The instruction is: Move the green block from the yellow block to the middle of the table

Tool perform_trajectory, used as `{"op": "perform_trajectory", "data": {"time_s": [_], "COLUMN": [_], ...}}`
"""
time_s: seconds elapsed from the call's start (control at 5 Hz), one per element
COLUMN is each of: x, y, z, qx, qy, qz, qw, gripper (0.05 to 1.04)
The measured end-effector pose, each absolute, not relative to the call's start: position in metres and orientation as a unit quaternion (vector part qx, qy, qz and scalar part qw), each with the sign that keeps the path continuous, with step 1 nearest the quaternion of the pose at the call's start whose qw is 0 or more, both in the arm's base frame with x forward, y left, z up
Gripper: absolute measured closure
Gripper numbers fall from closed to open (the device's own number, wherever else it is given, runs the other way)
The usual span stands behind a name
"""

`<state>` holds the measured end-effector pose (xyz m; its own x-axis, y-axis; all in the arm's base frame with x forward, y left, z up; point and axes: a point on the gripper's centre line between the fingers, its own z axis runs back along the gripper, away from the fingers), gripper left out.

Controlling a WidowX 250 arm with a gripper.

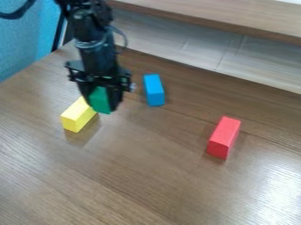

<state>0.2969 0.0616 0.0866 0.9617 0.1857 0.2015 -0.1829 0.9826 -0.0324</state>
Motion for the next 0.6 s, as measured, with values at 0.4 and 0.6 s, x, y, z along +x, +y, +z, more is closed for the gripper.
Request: {"op": "perform_trajectory", "data": {"time_s": [0.4, 0.6], "x": [0.287, 0.276], "y": [0.020, -0.003], "z": [0.071, 0.054], "qx": [-0.026, -0.035], "qy": [-0.086, -0.065], "qz": [0.052, 0.033], "qw": [0.995, 0.997], "gripper": [0.491, 0.491]}}
